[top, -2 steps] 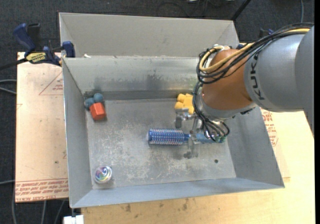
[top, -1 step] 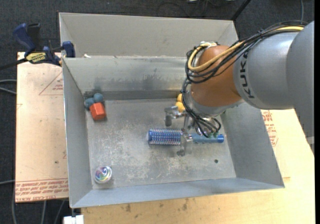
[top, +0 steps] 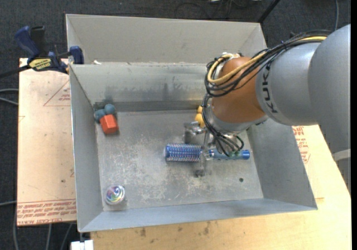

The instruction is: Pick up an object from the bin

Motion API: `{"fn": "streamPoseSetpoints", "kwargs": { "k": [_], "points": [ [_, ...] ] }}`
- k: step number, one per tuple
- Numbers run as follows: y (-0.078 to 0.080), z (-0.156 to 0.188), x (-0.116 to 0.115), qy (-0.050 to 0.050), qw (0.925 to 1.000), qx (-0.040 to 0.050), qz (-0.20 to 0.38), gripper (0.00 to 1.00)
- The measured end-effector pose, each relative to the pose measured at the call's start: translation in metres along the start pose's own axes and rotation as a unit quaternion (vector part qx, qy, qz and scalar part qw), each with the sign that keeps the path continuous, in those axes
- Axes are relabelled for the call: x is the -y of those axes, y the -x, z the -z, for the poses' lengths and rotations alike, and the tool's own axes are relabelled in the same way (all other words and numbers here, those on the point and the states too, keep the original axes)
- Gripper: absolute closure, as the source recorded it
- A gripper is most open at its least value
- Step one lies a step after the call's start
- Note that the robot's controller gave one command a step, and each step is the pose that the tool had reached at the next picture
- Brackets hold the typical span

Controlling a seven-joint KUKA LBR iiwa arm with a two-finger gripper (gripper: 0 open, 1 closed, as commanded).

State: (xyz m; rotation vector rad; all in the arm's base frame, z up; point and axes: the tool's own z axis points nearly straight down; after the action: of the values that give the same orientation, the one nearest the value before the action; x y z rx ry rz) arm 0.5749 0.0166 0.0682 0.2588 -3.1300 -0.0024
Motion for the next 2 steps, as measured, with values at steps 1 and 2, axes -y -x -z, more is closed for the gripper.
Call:
{"fn": "streamPoseSetpoints", "kwargs": {
  "k": [1, 2],
  "points": [
    [0.0006, 0.0001, -0.0008, 0.000, 1.0000, 0.0009, 0.001, 0.00],
    [0.0008, 0.0004, -0.0008, -0.001, 1.0000, 0.0013, 0.001, 1.00]
  ]
}}
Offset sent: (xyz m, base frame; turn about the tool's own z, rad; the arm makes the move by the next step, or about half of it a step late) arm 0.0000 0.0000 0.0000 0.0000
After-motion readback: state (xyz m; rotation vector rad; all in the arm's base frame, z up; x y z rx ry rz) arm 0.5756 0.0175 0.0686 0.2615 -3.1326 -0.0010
